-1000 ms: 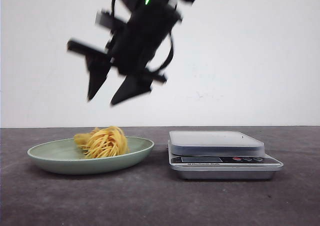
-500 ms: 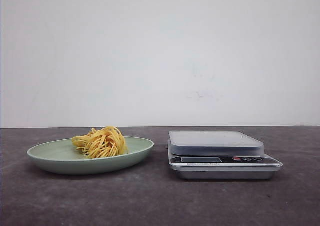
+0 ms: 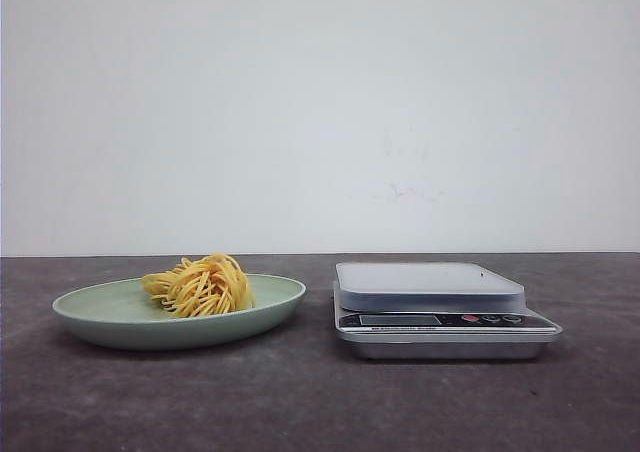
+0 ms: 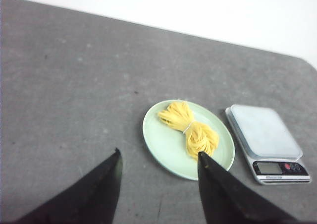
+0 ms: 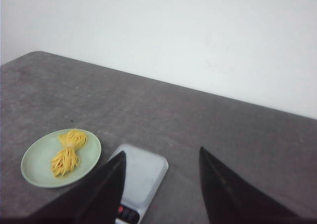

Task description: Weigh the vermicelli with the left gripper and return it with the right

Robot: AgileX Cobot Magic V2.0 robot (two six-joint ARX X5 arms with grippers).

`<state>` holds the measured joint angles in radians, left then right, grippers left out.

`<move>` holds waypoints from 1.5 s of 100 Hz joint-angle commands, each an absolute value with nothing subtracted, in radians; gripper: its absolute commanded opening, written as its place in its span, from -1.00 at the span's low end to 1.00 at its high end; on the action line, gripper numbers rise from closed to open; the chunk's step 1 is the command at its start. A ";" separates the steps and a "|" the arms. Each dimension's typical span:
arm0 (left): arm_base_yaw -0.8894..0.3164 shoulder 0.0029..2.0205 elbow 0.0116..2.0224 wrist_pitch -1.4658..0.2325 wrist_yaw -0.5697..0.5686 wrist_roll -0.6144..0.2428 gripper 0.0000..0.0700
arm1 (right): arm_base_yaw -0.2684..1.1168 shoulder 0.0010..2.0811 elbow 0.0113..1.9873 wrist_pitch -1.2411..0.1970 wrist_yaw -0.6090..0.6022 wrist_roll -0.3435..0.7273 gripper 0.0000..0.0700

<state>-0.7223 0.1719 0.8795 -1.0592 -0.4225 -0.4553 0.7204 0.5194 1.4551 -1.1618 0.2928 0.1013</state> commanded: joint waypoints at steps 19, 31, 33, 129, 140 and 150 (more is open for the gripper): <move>-0.728 0.177 0.891 -0.998 -0.426 -0.401 -0.22 | 0.712 0.417 1.446 -1.233 0.296 0.164 -0.17; -0.728 0.177 0.891 -0.966 -0.426 -0.401 -0.22 | 0.696 0.391 1.390 -1.251 0.292 0.185 -0.17; -0.728 0.177 0.891 -0.962 -0.426 -0.401 -0.22 | 0.693 0.387 1.383 -1.251 0.291 0.186 -0.17; -0.728 0.177 0.891 -0.953 -0.426 -0.356 -0.97 | 0.559 0.161 1.033 -1.090 0.179 0.231 -0.98; -0.728 0.177 0.891 -0.953 -0.426 -0.356 -0.97 | 0.559 0.161 1.034 -1.104 0.181 0.244 -0.98; -0.728 0.177 0.891 -0.952 -0.426 -0.356 -0.96 | 0.559 0.161 1.034 -1.098 0.183 0.244 -0.98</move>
